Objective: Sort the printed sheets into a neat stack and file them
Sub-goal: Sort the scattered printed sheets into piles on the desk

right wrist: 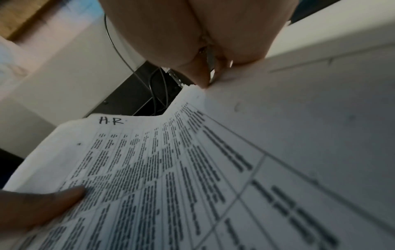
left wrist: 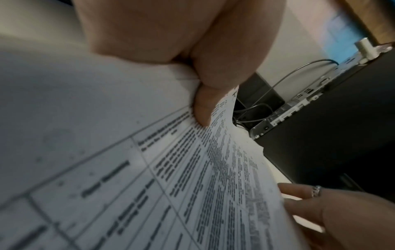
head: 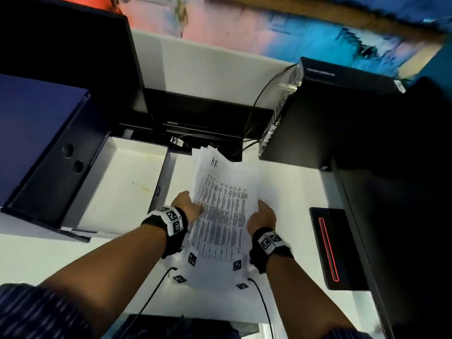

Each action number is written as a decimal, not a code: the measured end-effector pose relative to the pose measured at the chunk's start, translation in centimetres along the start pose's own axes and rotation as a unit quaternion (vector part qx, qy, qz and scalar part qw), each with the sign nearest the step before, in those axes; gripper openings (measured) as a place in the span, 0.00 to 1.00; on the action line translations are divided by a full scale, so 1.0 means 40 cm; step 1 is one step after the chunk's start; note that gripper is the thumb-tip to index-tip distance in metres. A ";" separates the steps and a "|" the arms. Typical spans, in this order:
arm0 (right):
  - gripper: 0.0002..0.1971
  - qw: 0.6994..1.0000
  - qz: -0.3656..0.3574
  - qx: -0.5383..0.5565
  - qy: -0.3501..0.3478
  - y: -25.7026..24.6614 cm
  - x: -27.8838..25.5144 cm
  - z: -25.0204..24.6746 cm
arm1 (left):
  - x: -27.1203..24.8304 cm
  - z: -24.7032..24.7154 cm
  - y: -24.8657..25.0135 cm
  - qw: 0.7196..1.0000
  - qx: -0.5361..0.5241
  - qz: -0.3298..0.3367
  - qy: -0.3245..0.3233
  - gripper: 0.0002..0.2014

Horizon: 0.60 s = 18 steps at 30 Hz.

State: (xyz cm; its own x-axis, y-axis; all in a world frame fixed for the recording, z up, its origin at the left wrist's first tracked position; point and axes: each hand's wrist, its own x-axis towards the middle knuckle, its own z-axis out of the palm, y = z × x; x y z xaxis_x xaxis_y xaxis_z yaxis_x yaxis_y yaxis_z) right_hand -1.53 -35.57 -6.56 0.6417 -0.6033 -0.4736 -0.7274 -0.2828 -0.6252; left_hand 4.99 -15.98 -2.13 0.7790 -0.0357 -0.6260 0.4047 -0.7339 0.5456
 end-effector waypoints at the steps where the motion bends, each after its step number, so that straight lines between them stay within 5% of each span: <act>1: 0.25 0.999 0.025 -0.012 0.025 0.002 0.001 -0.004 | 0.002 -0.001 0.003 1.000 -0.002 0.021 0.014 0.21; 3: 0.25 0.987 0.104 -0.089 0.079 0.014 -0.010 -0.020 | -0.001 -0.021 0.023 0.997 -0.049 0.059 0.030 0.16; 6: 0.44 0.973 0.179 -0.114 0.090 0.027 -0.048 -0.015 | -0.033 -0.099 0.072 0.982 -0.102 0.131 0.095 0.16; 11: 0.72 0.976 0.138 -0.161 0.045 -0.008 -0.076 0.077 | -0.089 -0.271 0.154 0.926 -0.118 0.262 0.244 0.16; 18: 0.76 0.967 0.133 -0.218 0.023 -0.056 -0.081 0.120 | -0.080 -0.402 0.175 0.904 -0.165 0.273 0.285 0.18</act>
State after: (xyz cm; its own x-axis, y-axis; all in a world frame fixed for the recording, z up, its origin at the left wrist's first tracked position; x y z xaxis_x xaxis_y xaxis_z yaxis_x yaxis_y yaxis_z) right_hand -0.80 -29.40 -6.61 0.4144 -0.7275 -0.5468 -0.9046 -0.3953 -0.1596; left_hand 13.05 -10.07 12.64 0.9878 0.0932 0.1247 -0.0672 -0.4672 0.8816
